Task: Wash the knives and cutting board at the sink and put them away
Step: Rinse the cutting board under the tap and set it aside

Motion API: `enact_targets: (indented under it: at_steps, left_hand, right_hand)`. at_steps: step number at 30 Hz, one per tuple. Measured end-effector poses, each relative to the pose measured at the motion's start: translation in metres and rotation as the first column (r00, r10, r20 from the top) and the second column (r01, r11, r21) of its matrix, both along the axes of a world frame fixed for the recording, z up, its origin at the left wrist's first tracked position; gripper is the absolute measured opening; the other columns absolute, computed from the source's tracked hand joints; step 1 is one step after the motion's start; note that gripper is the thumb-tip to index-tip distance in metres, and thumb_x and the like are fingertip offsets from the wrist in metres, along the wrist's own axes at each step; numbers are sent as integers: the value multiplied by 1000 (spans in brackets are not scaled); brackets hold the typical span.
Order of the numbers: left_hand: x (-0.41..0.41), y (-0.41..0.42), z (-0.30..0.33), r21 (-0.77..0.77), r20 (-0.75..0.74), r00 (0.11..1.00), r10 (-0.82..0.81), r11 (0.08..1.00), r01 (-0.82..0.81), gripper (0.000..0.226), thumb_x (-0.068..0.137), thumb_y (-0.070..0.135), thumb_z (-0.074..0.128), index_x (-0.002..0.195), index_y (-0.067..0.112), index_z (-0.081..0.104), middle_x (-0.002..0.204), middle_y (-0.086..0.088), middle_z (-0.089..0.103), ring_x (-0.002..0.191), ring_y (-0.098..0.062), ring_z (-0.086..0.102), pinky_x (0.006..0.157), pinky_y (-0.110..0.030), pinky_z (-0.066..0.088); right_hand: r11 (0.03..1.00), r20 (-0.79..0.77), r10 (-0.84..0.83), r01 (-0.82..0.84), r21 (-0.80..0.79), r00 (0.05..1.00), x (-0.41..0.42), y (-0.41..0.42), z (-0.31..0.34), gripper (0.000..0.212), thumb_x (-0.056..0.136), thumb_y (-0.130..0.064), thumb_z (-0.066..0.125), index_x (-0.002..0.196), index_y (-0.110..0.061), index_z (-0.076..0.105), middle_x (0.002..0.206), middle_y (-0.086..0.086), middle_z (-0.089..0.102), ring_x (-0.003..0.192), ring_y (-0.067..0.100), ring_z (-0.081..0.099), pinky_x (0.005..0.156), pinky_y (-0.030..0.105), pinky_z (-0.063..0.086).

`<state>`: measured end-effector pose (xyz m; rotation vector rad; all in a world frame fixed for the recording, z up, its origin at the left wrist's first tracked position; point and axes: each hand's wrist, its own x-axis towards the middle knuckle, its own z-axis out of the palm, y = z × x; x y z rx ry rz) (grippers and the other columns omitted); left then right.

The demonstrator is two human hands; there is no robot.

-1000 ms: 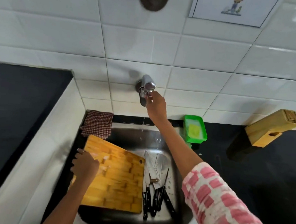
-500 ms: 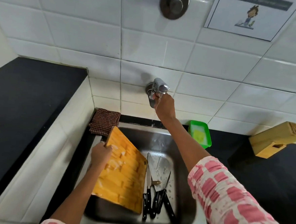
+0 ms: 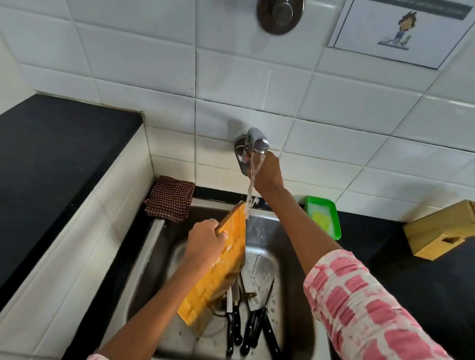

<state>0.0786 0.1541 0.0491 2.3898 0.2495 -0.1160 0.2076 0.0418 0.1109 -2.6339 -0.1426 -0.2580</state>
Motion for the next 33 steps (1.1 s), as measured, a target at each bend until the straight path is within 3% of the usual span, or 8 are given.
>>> enact_targets:
  at_steps: [4, 8, 14, 18, 21, 25, 28, 33]
  left_hand:
    - [0, -4, 6, 13, -9, 998, -56, 998, 56, 26, 93, 19, 53, 113, 4, 61, 103, -5, 65, 70, -2, 50, 50, -5, 33]
    - [0, -8, 13, 16, -4, 997, -83, 996, 83, 33, 92, 20, 54, 121, 4, 58, 111, -6, 65, 95, -12, 62, 72, -14, 41]
    - [-1, -11, 17, 16, 13, 995, -100, 995, 100, 29, 92, 19, 54, 116, 4, 61, 104, -7, 66, 83, -8, 56, 66, -13, 41]
    - [-3, -12, 20, 6, 29, 995, -97, 995, 97, 33, 93, 20, 54, 121, 5, 58, 106, -6, 65, 81, -6, 54, 69, -13, 39]
    - [-5, -12, 22, -3, 30, 995, -100, 995, 100, 34, 92, 19, 54, 123, 5, 58, 103, -6, 66, 80, -8, 57, 63, -9, 39]
    - [-7, -13, 24, -4, 29, 995, -99, 995, 99, 34, 92, 19, 54, 123, 5, 57, 95, -4, 65, 75, -8, 58, 55, -8, 36]
    - [-10, -12, 25, 10, 37, 992, -118, 993, 118, 39, 93, 20, 54, 128, 5, 53, 110, -7, 65, 89, -12, 61, 61, -7, 37]
    - [-6, -1, 27, 2, 19, 994, -107, 994, 107, 30, 89, 20, 58, 112, 3, 64, 92, -6, 62, 85, -13, 56, 73, -19, 36]
  right_hand:
    - [1000, 8, 23, -23, -14, 1000, 2, 0, 0, 15, 91, -8, 50, 97, 0, 61, 96, 17, 69, 86, 30, 66, 76, 33, 54]
    - [998, -5, 56, -55, 11, 998, 6, -2, -4, 12, 87, -5, 53, 93, -1, 63, 93, 15, 69, 85, 29, 67, 78, 36, 55]
    - [997, -12, 68, -67, 38, 998, 11, -3, -10, 11, 88, -7, 54, 93, -2, 63, 92, 15, 69, 84, 29, 66, 78, 39, 55]
    - [997, -17, 73, -73, 37, 997, 16, -4, -14, 7, 88, -8, 55, 88, -5, 61, 86, 9, 67, 77, 22, 63, 70, 27, 54]
    - [996, -39, 74, -71, 55, 997, 21, -4, -17, 5, 90, -11, 54, 85, -10, 57, 82, 5, 64, 71, 14, 56, 58, 11, 39]
    - [993, -73, 90, -84, 86, 993, 21, -8, -20, 18, 90, -4, 48, 104, -2, 60, 102, 18, 66, 94, 29, 63, 83, 37, 52]
    - [995, -84, 101, -101, 2, 991, 9, -13, -13, 16, 91, -7, 47, 95, -3, 62, 92, 14, 68, 88, 30, 66, 80, 39, 54]
    - [949, -467, 312, -295, 111, 828, -48, -41, -18, 37, 89, -47, 52, 78, -13, 62, 95, 8, 66, 87, 22, 62, 84, 36, 49]
